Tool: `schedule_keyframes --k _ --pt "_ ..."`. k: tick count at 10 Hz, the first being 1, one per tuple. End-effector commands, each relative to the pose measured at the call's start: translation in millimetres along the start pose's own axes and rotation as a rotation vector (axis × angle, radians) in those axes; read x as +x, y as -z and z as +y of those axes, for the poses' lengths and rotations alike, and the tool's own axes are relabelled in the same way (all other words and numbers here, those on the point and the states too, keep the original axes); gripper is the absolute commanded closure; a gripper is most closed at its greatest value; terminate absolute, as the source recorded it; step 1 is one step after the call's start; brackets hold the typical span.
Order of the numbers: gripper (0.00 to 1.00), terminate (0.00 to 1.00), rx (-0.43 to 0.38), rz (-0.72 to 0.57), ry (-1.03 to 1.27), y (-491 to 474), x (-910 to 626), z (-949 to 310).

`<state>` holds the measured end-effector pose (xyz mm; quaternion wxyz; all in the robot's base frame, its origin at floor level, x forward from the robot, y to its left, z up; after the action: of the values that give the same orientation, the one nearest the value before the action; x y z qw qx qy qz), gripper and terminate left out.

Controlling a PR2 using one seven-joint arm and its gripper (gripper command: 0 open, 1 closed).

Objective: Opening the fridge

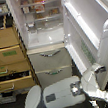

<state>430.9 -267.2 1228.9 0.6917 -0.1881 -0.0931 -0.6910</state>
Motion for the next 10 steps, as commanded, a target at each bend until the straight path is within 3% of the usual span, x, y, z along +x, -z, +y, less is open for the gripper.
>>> schedule_keyframes --k 1,2,3,5,10 --pt "0.0 0.0 0.012 0.099 -0.196 128 90 138" --pt "0.0 0.0 0.052 0.112 -0.173 120 22 155" --pt "0.0 0.0 0.079 0.172 -0.332 96 -196 208" --pt "0.0 0.0 0.069 0.153 -0.337 50 -341 201" --pt "0.0 0.0 0.138 0.186 -0.522 21 -533 172"
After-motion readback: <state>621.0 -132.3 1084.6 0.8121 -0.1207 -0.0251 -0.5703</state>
